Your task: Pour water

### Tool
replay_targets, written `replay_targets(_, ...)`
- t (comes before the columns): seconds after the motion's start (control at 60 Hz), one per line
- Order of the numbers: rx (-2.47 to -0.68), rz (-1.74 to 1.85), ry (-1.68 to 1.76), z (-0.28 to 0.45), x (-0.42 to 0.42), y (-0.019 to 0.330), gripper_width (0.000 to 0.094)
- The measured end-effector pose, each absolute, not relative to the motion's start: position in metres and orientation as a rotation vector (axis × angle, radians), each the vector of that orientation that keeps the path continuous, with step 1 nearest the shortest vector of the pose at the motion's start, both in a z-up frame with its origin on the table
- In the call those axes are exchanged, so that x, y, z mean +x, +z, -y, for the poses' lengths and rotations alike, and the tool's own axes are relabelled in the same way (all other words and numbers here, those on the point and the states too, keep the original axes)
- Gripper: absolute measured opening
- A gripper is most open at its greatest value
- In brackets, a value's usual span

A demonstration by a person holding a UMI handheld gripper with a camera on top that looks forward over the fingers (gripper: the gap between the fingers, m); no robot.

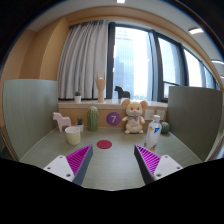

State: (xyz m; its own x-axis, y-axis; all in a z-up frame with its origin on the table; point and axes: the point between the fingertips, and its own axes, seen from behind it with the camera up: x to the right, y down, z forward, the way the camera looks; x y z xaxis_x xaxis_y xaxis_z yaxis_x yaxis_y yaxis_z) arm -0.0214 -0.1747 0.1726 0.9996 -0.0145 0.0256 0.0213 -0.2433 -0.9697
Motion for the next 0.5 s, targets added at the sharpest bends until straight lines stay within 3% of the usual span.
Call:
replay_targets(0.1, -1.802, -0.033, -0.068, 0.168, 0.014, 0.149, 0.0851)
replay_targets(0.117, -1.796, -0.040, -0.066, 0.168, 0.003, 0.171, 0.0851)
replay_targets(0.183, -1.809, -0.077, -0.099, 0.160, 0.049, 0.124, 0.0849)
replay_targets(0.233, -1.805, -0.106, -0.108, 0.156, 0.074, 0.112, 0.0850)
replay_targets(0.5, -1.763, -0.109, -0.150, 0.097, 0.142, 0.101, 0.0844)
